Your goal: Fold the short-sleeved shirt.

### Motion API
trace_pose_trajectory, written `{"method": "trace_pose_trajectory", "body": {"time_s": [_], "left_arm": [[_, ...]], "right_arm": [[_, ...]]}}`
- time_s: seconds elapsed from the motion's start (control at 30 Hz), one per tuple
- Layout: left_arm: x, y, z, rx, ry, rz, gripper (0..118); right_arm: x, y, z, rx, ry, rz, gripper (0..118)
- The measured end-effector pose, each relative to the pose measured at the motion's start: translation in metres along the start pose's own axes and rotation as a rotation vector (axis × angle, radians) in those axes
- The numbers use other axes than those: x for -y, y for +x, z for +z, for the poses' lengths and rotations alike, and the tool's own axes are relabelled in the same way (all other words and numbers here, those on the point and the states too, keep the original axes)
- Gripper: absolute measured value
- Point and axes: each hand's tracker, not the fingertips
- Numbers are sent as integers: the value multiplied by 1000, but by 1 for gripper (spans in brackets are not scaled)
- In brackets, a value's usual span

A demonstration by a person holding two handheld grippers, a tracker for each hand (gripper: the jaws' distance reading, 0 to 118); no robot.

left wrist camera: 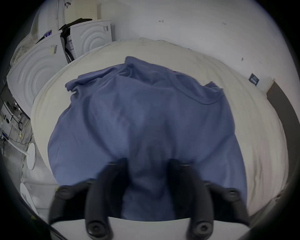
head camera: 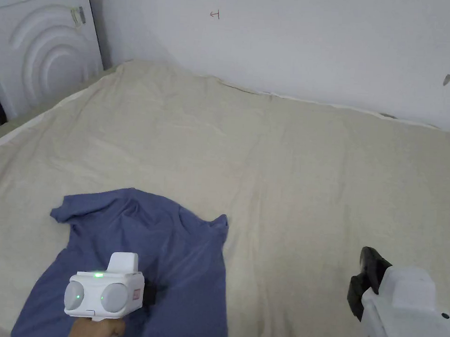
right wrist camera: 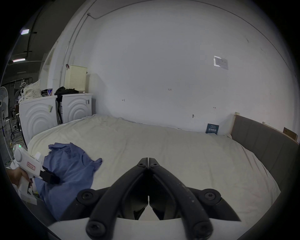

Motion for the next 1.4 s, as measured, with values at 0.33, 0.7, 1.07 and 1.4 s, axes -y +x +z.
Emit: {"method": "trace_pose_trajectory", "body": {"time_s": [0.33,0.7,1.07,1.4], "left_arm": [[-21,-2,76,138,202,69,1],[-113,140,198,406,478,-231,1],[-129,311,240,632,548,-477,1],[-39,372,137,721,185,-579,1]], "right_arm": [[1,29,14,24,14,-47,1],[-4,75,49,86,78,-96,1],[5,150,93,271,99,-131,1],[27,192,112,368,54,-161,1]]}}
